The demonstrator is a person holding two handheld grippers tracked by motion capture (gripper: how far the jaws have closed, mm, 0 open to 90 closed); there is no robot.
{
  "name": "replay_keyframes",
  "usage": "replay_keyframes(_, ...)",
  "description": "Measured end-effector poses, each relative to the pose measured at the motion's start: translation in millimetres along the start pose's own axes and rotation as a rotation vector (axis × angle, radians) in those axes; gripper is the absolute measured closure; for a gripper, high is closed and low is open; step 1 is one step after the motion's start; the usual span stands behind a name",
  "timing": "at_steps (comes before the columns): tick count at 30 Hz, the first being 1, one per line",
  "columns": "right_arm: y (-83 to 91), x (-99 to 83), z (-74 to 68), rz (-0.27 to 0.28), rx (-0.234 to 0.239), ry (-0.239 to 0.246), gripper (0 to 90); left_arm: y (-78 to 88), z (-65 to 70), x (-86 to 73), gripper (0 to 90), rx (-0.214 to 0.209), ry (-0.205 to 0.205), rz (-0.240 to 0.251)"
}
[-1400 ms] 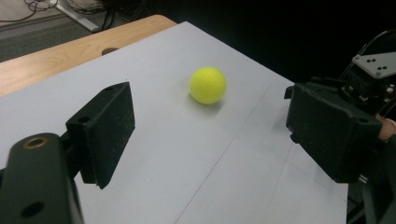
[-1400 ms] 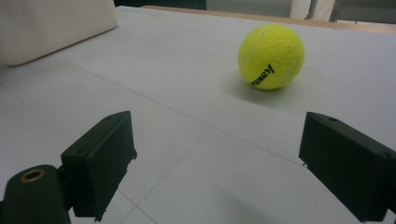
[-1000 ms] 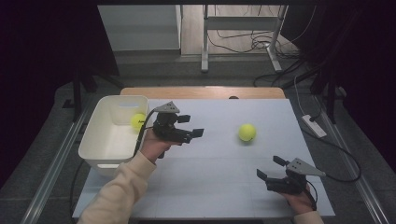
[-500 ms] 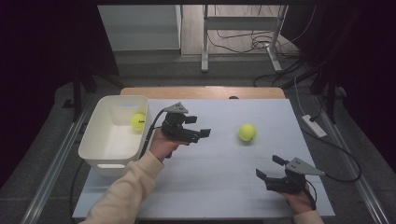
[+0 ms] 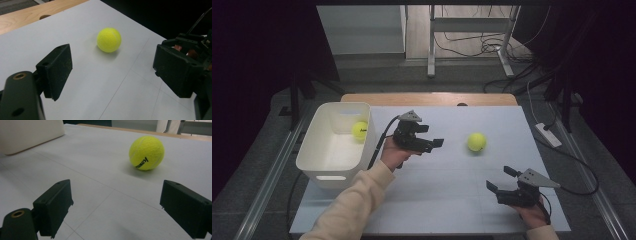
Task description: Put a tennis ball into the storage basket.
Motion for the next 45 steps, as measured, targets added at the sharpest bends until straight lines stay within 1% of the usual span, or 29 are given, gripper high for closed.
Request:
replay_keyframes(4, -0.5, 0.3, -0.1, -0.001, 0.001, 0.000, 10.9, -5.5, 0.0, 1.6, 17.0, -0.003, -0.004, -0.002)
replay_keyframes(11, -1.0, 0.1, 0.0, -0.004, 0.002, 0.000, 10.9, -17.1, -4.1, 2.4, 17.4, -0.010, 0.011, -0.002)
replay_keyframes(18, -1.4, -0.1, 0.0, -0.007, 0.004, 0.002, 11.0, -26.8, -7.3, 2.4, 17.4, -0.013, 0.014, 0.001)
replay_keyframes(22, -1.4, 0.2, 0.2, -0.005, 0.003, 0.001, 11.0, -31.7, -7.7, 2.7, 17.4, -0.018, 0.005, 0.001)
replay_keyframes(23, -1.5, 0.2, 0.1, -0.004, 0.003, 0.003, 11.0, -34.1, -7.5, 3.3, 17.4, -0.019, -0.008, 0.003)
replay_keyframes(27, -1.9, 0.5, 0.1, -0.003, 0.002, 0.006, 11.0, -38.9, -7.7, 5.0, 17.4, -0.011, -0.010, -0.005)
replay_keyframes(30, -2.1, 0.6, -0.4, -0.004, 0.003, 0.007, 11.0, -43.5, -7.2, 7.4, 17.4, -0.001, -0.022, -0.015)
replay_keyframes(34, -2.1, 0.7, -0.4, -0.002, 0.004, 0.004, 11.0, -47.0, -8.3, 9.9, 17.5, 0.003, -0.023, -0.017)
replay_keyframes(37, -2.1, 0.6, -0.6, -0.003, 0.005, 0.003, 11.0, -50.2, -10.2, 11.4, 17.7, 0.006, -0.016, -0.012)
replay_keyframes(40, -2.5, 0.8, -0.8, -0.001, 0.005, 0.003, 11.0, -54.5, -10.7, 10.9, 17.6, 0.009, -0.013, -0.019)
replay_keyframes(43, -2.7, 1.3, -0.7, -0.001, 0.004, 0.001, 11.0, -61.2, -9.8, 10.3, 17.3, 0.011, -0.018, -0.031)
replay_keyframes(45, -3.1, 1.6, -0.9, -0.001, 0.004, 0.002, 11.0, -64.9, -8.6, 10.7, 16.9, 0.009, -0.029, -0.034)
Point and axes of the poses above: each handheld gripper's, and its own axes: y roughly backward along the jaws, x roughly out of its top, z roughly to its right, the point moved 5 cm from there along -y, roughly forward along the jaws, and after that the axes turned 1 degree about -z, right-handed, at the moved point
